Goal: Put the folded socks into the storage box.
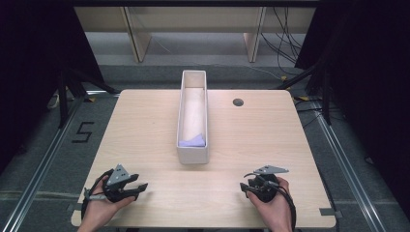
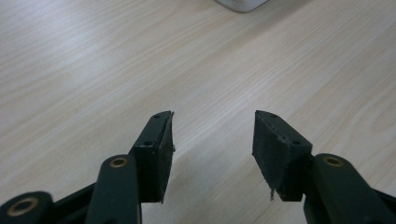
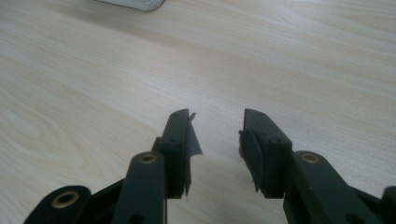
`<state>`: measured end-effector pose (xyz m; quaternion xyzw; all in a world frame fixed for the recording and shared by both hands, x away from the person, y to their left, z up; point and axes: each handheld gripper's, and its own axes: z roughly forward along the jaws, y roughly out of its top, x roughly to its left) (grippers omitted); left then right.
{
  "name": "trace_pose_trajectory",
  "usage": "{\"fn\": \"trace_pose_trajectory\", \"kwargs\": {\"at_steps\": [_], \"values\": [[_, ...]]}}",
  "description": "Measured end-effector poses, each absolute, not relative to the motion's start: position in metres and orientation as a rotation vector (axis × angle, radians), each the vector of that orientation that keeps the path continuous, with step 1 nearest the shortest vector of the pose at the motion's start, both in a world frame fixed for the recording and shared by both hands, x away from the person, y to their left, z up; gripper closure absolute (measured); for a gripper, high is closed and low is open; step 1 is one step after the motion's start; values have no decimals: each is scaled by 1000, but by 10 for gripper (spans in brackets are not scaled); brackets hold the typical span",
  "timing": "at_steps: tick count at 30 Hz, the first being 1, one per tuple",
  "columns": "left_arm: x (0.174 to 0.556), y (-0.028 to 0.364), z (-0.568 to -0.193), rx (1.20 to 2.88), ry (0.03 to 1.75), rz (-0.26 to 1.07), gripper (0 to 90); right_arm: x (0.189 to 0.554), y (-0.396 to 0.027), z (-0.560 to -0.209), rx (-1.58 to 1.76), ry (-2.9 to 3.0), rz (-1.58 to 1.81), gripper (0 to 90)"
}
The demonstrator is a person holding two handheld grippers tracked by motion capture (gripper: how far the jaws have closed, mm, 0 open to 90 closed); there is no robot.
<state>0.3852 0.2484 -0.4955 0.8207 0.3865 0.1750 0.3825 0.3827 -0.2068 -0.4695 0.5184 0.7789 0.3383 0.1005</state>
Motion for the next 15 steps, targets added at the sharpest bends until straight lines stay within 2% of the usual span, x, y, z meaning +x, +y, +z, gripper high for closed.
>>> {"fn": "trace_pose_trajectory", "kwargs": {"at_steps": [6,15], "values": [[380,256,-507,2058,1044,480,466,382,-207,-469,1557,2309,995,621],[373,256,-514,1999,1037,505,460,384,-208,-474,1508,2316,966,614]]}}
